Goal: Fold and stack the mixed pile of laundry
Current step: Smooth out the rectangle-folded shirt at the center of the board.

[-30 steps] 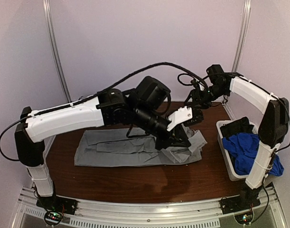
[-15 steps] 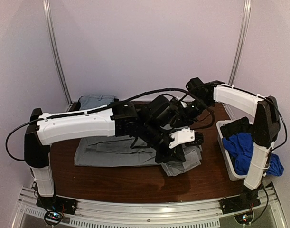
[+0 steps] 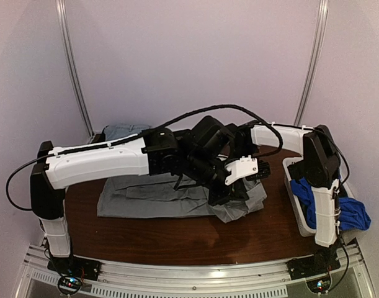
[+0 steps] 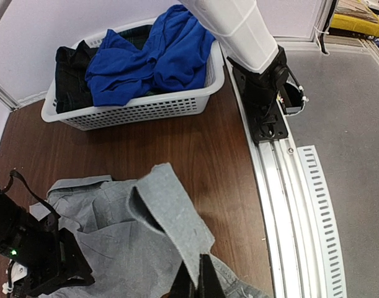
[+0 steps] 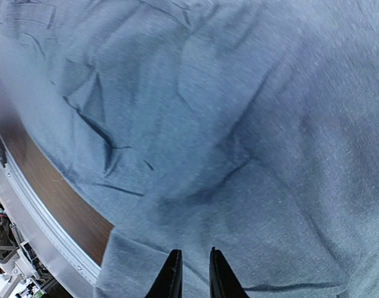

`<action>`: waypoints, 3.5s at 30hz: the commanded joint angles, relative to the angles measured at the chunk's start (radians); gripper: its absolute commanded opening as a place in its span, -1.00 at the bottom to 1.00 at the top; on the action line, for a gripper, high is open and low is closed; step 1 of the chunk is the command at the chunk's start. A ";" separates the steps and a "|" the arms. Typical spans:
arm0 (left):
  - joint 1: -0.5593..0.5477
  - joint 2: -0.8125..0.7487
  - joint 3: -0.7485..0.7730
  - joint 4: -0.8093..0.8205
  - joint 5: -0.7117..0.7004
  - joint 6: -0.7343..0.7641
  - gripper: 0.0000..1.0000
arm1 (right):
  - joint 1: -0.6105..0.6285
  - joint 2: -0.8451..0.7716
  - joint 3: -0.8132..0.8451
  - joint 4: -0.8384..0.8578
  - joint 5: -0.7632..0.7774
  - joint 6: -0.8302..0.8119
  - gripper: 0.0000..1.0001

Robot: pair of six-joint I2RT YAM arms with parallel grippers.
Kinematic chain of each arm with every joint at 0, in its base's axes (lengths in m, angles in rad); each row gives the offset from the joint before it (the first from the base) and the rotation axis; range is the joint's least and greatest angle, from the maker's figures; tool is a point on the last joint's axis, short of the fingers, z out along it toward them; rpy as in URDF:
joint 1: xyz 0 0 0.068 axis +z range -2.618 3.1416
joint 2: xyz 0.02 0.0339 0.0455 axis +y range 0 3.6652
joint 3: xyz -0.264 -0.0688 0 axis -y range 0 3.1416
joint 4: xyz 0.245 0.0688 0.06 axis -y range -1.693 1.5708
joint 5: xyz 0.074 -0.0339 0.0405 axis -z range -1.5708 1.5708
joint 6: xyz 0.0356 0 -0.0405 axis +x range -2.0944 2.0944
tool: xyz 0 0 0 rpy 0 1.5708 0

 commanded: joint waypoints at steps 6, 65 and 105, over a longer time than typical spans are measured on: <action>-0.001 -0.021 -0.007 0.060 -0.009 0.014 -1.00 | -0.008 0.030 -0.095 -0.061 0.270 0.001 -0.82; 0.427 0.275 -0.694 1.214 0.067 -1.520 -0.21 | -0.049 -0.211 -0.364 0.573 -0.080 0.428 -0.51; 0.445 0.104 -0.803 0.971 -0.110 -1.438 -1.00 | -0.075 -0.024 -0.313 0.454 0.010 0.352 -0.73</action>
